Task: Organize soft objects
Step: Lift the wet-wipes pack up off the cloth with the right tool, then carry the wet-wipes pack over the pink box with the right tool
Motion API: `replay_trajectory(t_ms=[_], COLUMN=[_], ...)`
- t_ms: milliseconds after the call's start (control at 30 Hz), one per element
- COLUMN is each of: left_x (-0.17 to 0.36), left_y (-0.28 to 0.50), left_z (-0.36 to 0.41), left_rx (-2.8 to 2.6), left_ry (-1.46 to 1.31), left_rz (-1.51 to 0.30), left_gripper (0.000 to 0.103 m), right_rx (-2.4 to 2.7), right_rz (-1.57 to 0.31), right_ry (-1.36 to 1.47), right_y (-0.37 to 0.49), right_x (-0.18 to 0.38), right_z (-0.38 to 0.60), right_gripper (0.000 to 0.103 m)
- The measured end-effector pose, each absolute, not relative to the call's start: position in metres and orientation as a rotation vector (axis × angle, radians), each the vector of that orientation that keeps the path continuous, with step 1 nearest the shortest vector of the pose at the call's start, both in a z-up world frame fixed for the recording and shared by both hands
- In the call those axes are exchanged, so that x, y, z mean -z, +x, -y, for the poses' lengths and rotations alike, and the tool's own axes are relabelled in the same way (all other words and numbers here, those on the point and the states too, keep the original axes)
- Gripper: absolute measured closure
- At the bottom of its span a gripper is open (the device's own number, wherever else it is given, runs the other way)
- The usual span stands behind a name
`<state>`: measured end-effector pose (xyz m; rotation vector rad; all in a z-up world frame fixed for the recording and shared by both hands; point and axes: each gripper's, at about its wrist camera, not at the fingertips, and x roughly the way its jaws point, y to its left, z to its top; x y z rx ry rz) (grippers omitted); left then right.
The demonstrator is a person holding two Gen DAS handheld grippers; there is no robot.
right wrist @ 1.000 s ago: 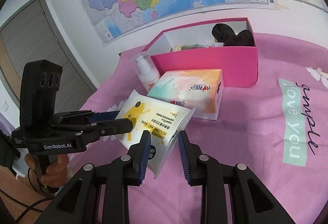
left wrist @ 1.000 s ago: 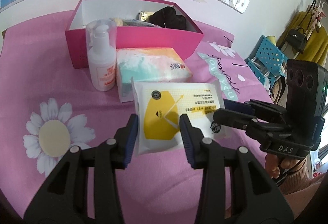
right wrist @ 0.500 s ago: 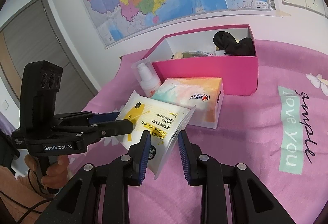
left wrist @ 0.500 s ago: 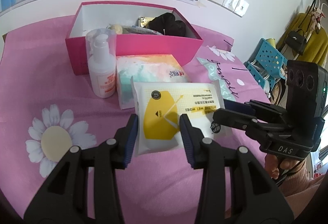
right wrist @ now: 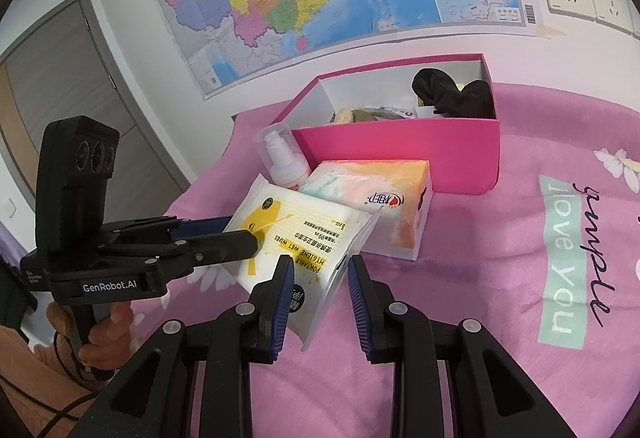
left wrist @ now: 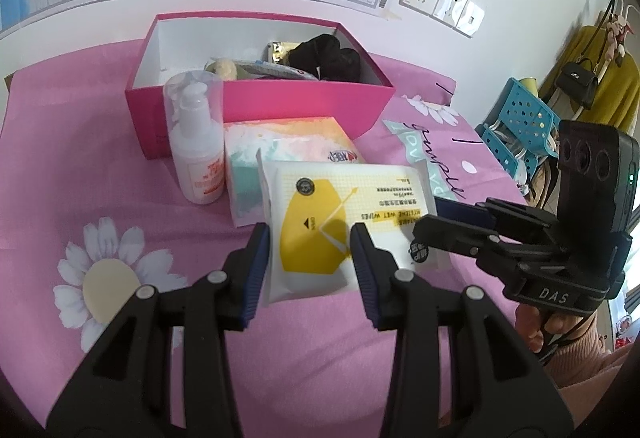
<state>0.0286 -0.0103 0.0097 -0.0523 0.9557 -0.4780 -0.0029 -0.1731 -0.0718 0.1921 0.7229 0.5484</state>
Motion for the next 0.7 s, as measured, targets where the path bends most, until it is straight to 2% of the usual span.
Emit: replay_trajectory(t_ms=[700], left_x=[-0.0147], left_y=[0.0335], left_z=[0.0133], left_rx=[0.473], left_ry=[-0.041], left_rz=[-0.933], left_gripper=[0.06], right_rx=[-0.551], right_rz=[-0.703], right_ry=[0.193], right_y=[0.0037], right_x=[0.0669], right_z=[0.174], right_gripper=[0.075])
